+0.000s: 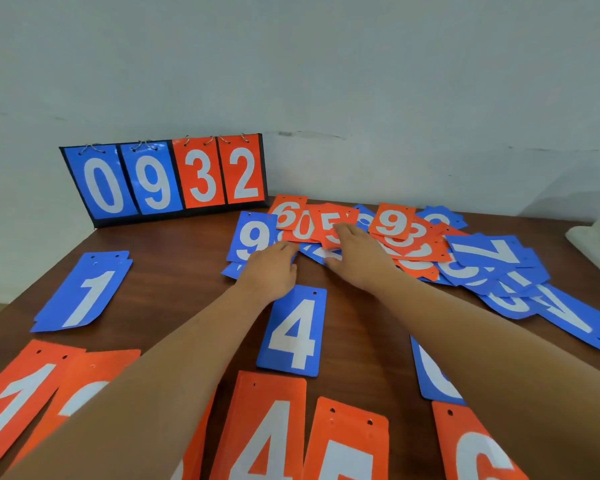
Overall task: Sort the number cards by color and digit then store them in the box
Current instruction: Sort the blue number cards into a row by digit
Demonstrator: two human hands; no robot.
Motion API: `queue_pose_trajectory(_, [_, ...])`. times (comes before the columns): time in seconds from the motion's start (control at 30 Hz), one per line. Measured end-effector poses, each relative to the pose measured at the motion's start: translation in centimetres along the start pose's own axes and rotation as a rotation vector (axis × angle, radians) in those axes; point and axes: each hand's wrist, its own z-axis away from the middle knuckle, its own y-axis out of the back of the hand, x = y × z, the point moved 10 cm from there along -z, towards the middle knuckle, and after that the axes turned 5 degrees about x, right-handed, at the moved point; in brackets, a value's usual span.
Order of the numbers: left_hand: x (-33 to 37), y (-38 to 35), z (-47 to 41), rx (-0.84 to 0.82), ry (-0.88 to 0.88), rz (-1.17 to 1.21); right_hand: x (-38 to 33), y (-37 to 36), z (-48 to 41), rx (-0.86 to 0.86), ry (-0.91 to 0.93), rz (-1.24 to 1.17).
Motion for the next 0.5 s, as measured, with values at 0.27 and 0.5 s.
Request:
queue_pose_trajectory(0.27, [0.1,-0.2,-1.0,-0.013,-0.004,-0.105,-0.5,-0.2,-0.4,0.142,0.139,0.292])
queue_pose_trajectory(0.5, [1.0,0.6,-0.3,0.006,0.015,-0.083,-0.2,-0.9,2.1,0.026,0.173,0.227])
